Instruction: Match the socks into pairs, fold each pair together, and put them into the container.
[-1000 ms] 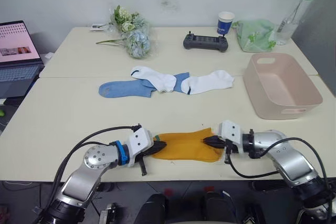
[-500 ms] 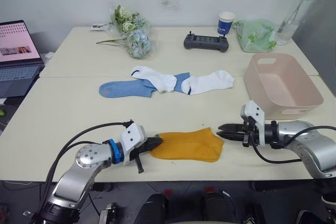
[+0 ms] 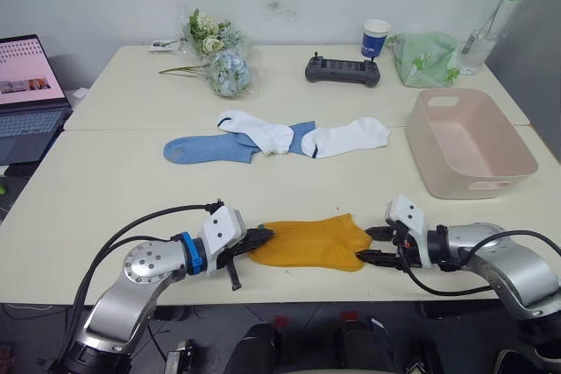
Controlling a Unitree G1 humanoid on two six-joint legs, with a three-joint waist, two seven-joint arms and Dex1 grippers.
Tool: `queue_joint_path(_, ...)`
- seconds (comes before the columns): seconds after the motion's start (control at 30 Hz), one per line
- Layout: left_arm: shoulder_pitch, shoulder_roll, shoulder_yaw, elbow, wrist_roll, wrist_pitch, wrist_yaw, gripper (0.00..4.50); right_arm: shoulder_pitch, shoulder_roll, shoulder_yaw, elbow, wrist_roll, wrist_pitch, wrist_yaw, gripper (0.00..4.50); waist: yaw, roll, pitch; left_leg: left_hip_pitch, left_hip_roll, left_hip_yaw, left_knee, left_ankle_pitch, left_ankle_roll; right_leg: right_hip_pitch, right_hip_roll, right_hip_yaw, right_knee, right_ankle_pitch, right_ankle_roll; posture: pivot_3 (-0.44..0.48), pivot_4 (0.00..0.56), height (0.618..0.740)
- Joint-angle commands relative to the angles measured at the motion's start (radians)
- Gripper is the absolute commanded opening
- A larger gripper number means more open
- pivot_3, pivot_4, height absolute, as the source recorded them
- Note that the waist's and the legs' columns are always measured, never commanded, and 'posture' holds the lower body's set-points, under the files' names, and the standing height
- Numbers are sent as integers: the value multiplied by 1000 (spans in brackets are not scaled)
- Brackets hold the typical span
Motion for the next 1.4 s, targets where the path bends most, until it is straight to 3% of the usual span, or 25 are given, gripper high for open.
queue_joint_path(0.03, -19, 0, 19, -33, -12, -5, 3, 0, -26, 0, -1, 4, 13, 28, 5, 1009, 1, 0, 0, 0, 0, 0, 0, 0, 0, 0, 0, 0, 0, 0, 0, 0, 150, 740)
queue_joint_path(0.13, -41, 6, 11, -41, -25, 9, -14, 0, -63, -26, -25, 25, 38, 51, 43, 102, 1, 0, 0, 0, 0, 0, 0, 0, 0, 0, 0, 0, 0, 0, 0, 0, 150, 740)
queue_joint_path(0.17, -48, 7, 8, -43, -27, 14, -18, 0, -72, -34, -27, 30, 43, 54, 55, 46, 1, 0, 0, 0, 0, 0, 0, 0, 0, 0, 0, 0, 0, 0, 0, 0, 150, 740)
queue_joint_path(0.37, -155, -41, -115, -8, -20, 53, -78, 0, -225, -121, -11, 169, 60, 41, 219, 46, 1, 0, 0, 0, -1, 1, 0, 0, 0, 0, 0, 0, 0, 0, 0, 0, 150, 740)
queue_joint_path(0.67, -358, -169, -280, 239, 84, 43, -110, 0, -325, -137, 39, 293, 36, 10, 347, 46, 0, 0, 1, -1, 0, 0, 1, 0, 0, 0, 0, -2, -1, 0, 0, 0, 150, 740)
queue_joint_path(0.9, -396, -196, -358, 372, 179, 35, -114, 0, -336, -105, -19, 220, 160, 155, 347, 46, 0, 0, 1, -2, 0, 0, 1, 0, 0, 0, 0, -2, 0, 0, 0, 0, 150, 740)
queue_joint_path(1.07, -398, -210, -364, 395, 185, 37, -120, 0, -361, -5, -94, 156, 314, 329, 261, 46, 2, 0, 0, -1, -1, -1, 2, 0, 0, 1, -1, -2, 0, 0, 0, 0, 150, 740)
queue_joint_path(1.2, -377, -202, -337, 363, 164, 45, -117, 0, -366, 110, -138, 122, 412, 428, 163, 46, 2, -1, 0, -1, -1, -1, 2, 0, 0, 1, -1, -2, 0, 0, 0, 0, 150, 740)
queue_joint_path(1.4, -319, -149, -239, 214, 85, 117, -128, 0, -359, 200, -95, 110, 406, 423, 86, 46, -4, -1, 0, -1, 0, -1, 1, 0, 0, 0, -1, -1, 0, 0, 0, 0, 150, 740)
